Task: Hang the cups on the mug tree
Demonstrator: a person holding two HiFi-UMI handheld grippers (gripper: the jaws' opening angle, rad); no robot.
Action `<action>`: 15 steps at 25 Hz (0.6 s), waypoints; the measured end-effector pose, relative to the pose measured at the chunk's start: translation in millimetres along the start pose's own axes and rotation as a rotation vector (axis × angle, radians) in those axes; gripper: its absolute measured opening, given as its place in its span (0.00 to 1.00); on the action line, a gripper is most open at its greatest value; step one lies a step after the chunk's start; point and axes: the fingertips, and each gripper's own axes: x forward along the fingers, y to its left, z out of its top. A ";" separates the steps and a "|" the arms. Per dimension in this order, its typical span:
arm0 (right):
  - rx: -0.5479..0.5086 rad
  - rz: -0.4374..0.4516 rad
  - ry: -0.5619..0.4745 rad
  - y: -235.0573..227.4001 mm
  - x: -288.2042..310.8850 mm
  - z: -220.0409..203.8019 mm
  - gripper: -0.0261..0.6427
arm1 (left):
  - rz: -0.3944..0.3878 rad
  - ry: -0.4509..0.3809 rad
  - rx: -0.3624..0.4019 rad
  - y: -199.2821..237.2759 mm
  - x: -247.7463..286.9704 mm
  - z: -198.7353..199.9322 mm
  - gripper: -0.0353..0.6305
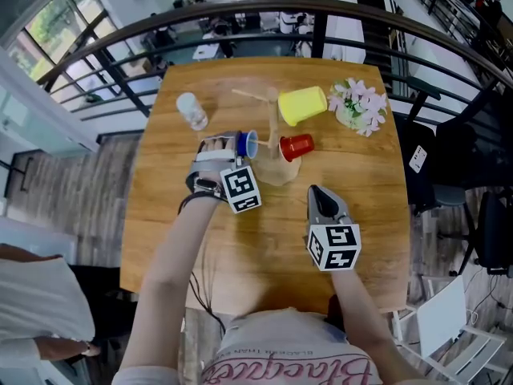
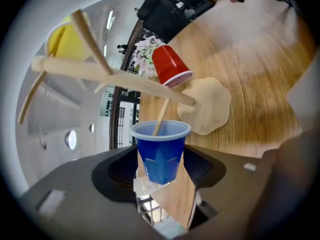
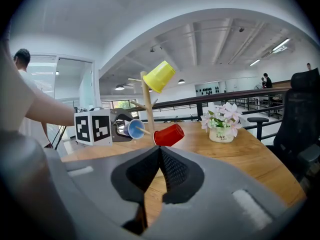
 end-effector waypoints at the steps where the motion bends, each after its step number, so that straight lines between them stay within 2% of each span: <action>1: -0.002 0.002 0.001 1.1 -0.3 -0.4 0.04 | 0.010 0.006 0.054 0.4 0.3 2.9 0.49; 6: -0.002 0.005 0.001 3.4 -1.9 0.1 0.04 | 0.054 0.013 0.252 2.2 -0.7 20.3 0.48; 13: 0.008 0.005 -0.004 2.7 -2.7 1.9 0.04 | 0.053 0.001 0.433 -16.4 -0.7 41.6 0.48; 15: 0.006 0.007 -0.005 3.5 -3.4 1.8 0.04 | 0.048 0.000 0.458 -21.6 -0.5 43.4 0.49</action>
